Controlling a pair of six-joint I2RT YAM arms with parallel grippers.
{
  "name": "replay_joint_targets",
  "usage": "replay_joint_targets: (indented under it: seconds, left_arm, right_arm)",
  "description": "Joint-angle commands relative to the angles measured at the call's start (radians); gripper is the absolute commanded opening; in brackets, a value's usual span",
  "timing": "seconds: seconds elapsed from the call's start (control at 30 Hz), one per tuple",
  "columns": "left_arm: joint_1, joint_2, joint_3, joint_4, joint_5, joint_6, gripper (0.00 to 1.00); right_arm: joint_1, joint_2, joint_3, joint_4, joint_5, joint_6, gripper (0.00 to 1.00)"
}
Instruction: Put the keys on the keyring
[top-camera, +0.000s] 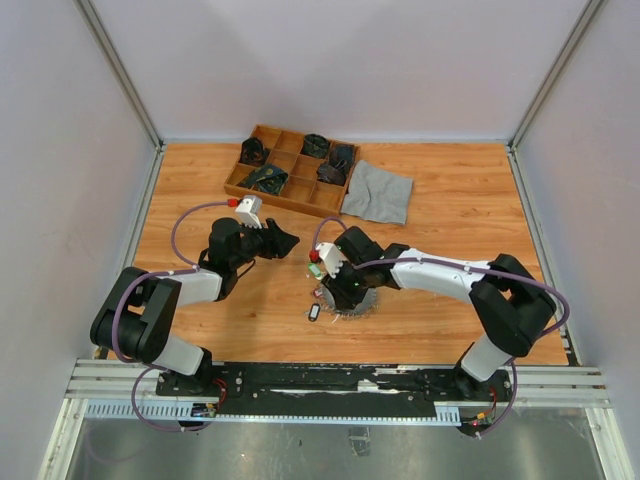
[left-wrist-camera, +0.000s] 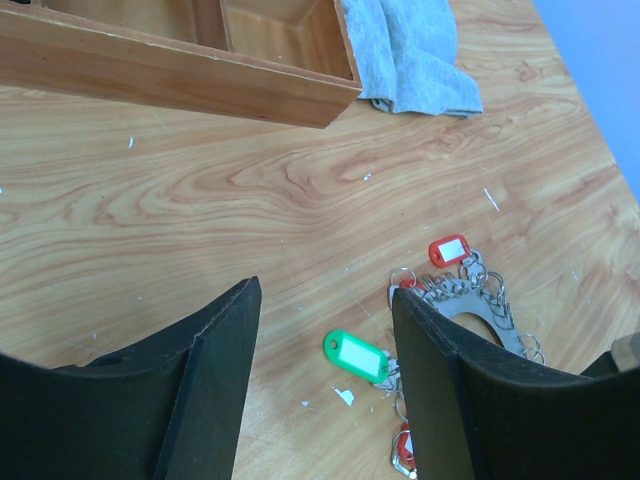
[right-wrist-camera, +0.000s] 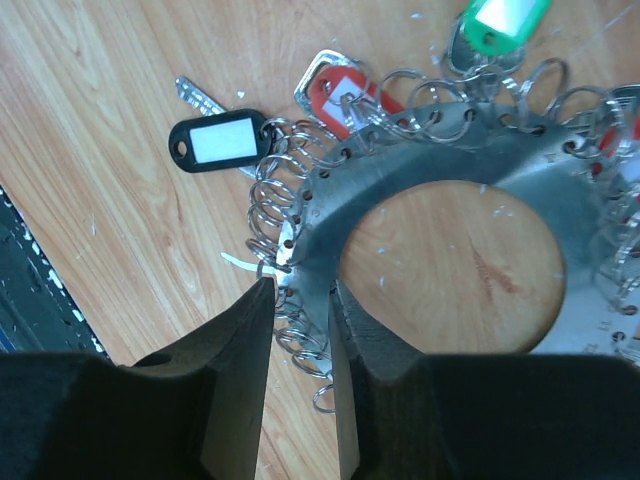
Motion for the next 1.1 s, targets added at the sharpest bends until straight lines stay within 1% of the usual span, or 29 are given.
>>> replay_joint_targets:
  seconds: [0.0, 0.2, 0.37, 0.5, 0.77, 0.8, 0.87, 0.93, 1.0, 1.07]
  left_arm:
    - [0.010, 0.006, 0.013, 0.003, -0.005, 0.014, 0.60]
    - [0.009, 0.006, 0.013, 0.004, -0.004, 0.014, 0.60]
    - [0.009, 0.005, 0.013, 0.005, -0.004, 0.014, 0.60]
    - [0.010, 0.008, 0.013, 0.005, -0.005, 0.014, 0.60]
    - [0.009, 0.008, 0.013, 0.005, -0.002, 0.013, 0.60]
    - [0.009, 0.008, 0.013, 0.005, -0.001, 0.013, 0.60]
    - [0.009, 0.008, 0.013, 0.005, -0.002, 0.012, 0.60]
    - [0.009, 0.006, 0.013, 0.005, -0.002, 0.012, 0.60]
    - [0.009, 0.005, 0.013, 0.003, -0.002, 0.013, 0.60]
    - [0.009, 0.006, 0.013, 0.003, -0.002, 0.013, 0.60]
  right_arm:
    - [0.019, 0.021, 0.011, -0.038, 0.024, -0.028, 0.31]
    - [0.031, 0.022, 0.011, -0.047, 0.021, -0.035, 0.34]
    - [0.033, 0.002, -0.003, -0.044, -0.031, -0.054, 0.28]
    - [0.033, -0.019, -0.017, -0.042, -0.071, -0.071, 0.25]
    - [0.033, -0.073, -0.048, -0.066, -0.047, -0.092, 0.20]
    - [0.032, -0.080, -0.053, -0.060, -0.036, -0.086, 0.19]
    - [0.031, -0.092, -0.058, -0.040, 0.010, -0.057, 0.16]
    - [0.031, -0.096, -0.055, -0.016, 0.090, -0.021, 0.13]
    - [0.032, -0.082, -0.035, -0.004, 0.147, 0.026, 0.09]
    - [0.033, -0.051, -0.005, -0.004, 0.164, 0.051, 0.07]
